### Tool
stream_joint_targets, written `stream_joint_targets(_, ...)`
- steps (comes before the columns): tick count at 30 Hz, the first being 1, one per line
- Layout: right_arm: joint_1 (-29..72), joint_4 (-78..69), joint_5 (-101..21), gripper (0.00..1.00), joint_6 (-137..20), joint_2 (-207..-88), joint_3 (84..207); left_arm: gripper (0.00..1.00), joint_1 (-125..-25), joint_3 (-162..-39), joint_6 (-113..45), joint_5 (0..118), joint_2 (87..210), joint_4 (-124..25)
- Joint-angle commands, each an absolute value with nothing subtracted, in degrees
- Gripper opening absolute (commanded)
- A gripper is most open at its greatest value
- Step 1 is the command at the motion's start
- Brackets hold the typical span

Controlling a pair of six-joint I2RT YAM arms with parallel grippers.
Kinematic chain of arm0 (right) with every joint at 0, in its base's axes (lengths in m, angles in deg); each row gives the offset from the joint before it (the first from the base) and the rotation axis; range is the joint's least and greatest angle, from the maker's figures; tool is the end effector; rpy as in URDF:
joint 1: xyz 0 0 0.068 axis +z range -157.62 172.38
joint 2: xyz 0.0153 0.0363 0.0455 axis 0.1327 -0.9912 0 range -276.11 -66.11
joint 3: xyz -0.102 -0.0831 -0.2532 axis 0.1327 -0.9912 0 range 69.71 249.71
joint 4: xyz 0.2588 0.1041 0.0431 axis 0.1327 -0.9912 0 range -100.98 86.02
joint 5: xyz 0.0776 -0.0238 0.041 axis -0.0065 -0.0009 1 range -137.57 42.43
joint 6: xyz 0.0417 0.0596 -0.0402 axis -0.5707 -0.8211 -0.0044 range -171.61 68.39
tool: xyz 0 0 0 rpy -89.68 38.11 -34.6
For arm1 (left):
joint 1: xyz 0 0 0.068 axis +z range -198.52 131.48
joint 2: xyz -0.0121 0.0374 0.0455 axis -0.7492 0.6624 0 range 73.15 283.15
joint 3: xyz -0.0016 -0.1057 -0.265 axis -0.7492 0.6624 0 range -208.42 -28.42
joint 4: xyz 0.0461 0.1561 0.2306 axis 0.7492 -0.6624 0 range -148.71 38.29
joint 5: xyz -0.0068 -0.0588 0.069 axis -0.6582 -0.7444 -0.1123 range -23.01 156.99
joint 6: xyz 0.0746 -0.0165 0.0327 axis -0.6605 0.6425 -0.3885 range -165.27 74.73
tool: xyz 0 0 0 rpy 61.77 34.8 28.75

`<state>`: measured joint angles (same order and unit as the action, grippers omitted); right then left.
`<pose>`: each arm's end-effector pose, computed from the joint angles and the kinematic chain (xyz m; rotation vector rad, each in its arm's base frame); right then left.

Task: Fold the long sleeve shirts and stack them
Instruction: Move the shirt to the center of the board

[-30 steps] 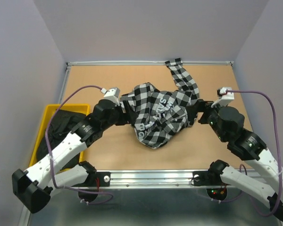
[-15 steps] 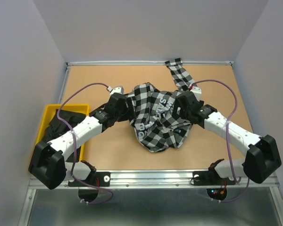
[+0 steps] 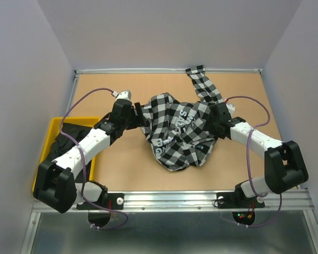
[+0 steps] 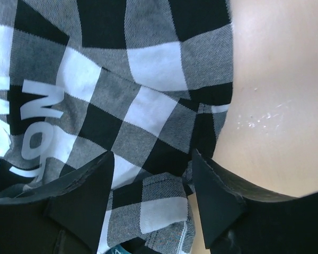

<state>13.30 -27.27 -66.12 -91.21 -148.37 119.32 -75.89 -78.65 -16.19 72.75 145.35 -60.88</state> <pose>0.3070 0.0927 0.1760 0.5229 2.4187 0.0329 0.2970 -0.1456 0.2573 -0.0930 2.1465 -0.4780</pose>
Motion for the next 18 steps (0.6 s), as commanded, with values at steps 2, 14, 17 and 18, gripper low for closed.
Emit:
stream_joint_targets(2, 11.7, -23.8, -59.4, 0.69, -90.7, -148.6, 117.0, 0.79, -75.9, -78.9, -17.9, 70.2, 145.8, -56.9)
stream_joint_targets(14, 7.7, -24.3, -48.6, 0.72, -87.8, -141.5, 113.3, 0.79, -75.0, -82.9, -15.3, 75.1, 155.2, -57.0)
stream_joint_targets(17, 7.7, -24.6, -45.7, 0.73, -87.3, -140.2, 112.3, 0.79, -73.9, -83.2, -14.7, 74.5, 157.7, -54.9)
stream_joint_targets(18, 7.7, -24.8, -44.9, 0.74, -87.3, -140.0, 112.1, 0.79, -73.7, -83.6, -14.5, 73.5, 159.4, -53.8)
